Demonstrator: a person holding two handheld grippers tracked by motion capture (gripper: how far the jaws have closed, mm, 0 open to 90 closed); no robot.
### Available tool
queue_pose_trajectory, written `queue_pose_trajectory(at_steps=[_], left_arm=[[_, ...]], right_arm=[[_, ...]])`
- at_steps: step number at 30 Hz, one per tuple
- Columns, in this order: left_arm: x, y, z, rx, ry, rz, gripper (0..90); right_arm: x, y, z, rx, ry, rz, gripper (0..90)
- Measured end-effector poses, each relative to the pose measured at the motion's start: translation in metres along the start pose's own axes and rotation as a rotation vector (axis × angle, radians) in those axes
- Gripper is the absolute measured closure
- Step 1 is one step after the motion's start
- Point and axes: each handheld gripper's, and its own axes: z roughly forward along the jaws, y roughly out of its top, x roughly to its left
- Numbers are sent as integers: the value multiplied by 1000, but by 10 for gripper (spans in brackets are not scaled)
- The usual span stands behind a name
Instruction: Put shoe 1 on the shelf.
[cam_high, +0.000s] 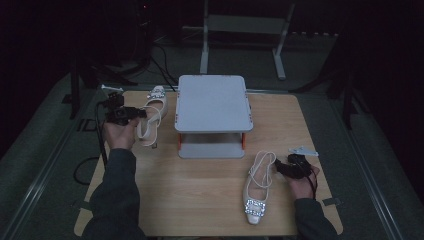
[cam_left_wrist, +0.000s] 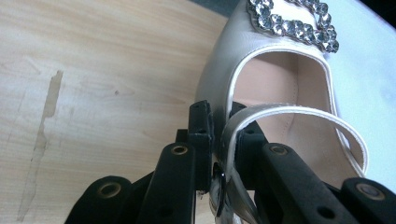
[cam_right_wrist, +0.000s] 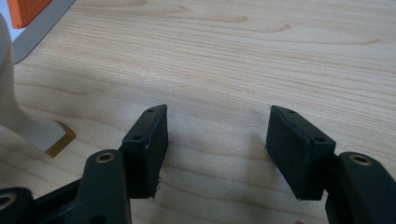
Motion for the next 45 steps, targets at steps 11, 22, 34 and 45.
queue_pose_trajectory(at_steps=[11, 22, 34, 45], left_arm=[[-25, 26, -13, -35, -18, -9, 814], [-56, 42, -7, -31, -39, -16, 811], [-106, 52, 17, -12, -26, -13, 811], [-127, 51, 49, 48, -21, -73, 809]], right_arm=[[0, 0, 0, -2, 2, 2, 388], [0, 0, 0, -3, 3, 6, 388], [-1, 0, 0, -2, 7, 6, 387], [-2, 0, 1, -3, 8, 6, 387]])
